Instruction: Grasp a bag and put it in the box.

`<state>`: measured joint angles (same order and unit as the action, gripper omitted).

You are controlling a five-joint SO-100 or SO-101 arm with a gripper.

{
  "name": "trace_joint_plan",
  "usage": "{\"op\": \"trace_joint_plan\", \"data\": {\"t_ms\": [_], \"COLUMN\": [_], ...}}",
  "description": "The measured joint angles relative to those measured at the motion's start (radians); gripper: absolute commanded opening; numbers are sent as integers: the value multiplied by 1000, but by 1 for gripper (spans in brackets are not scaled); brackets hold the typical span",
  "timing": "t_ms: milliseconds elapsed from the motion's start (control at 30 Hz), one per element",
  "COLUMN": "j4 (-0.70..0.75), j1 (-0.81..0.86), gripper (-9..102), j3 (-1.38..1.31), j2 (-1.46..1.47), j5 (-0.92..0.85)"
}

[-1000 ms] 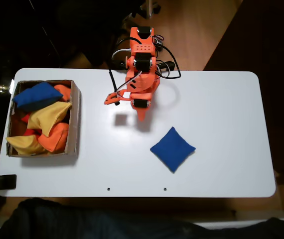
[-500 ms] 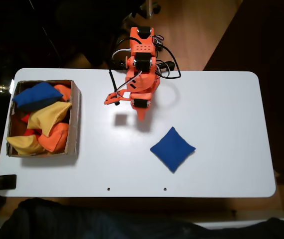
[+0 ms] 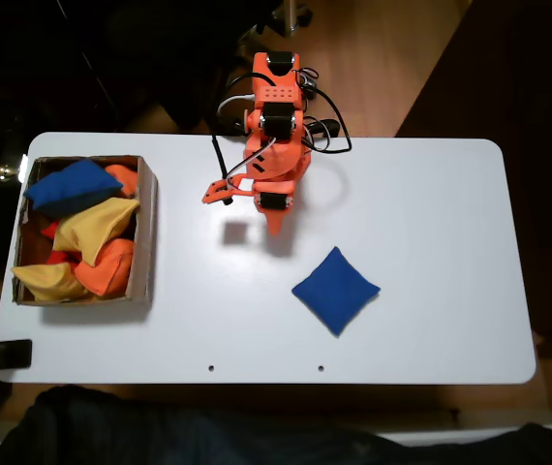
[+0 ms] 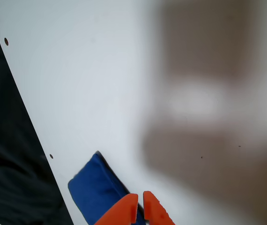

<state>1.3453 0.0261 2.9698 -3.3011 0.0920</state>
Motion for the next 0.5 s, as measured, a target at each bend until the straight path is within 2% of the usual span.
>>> {"op": "trace_joint_plan", "data": {"t_ms": [500], "j4": [2], "j1": [0], "gripper": [0], "j3": [-3], "j2": [0], "j5": [6]}}
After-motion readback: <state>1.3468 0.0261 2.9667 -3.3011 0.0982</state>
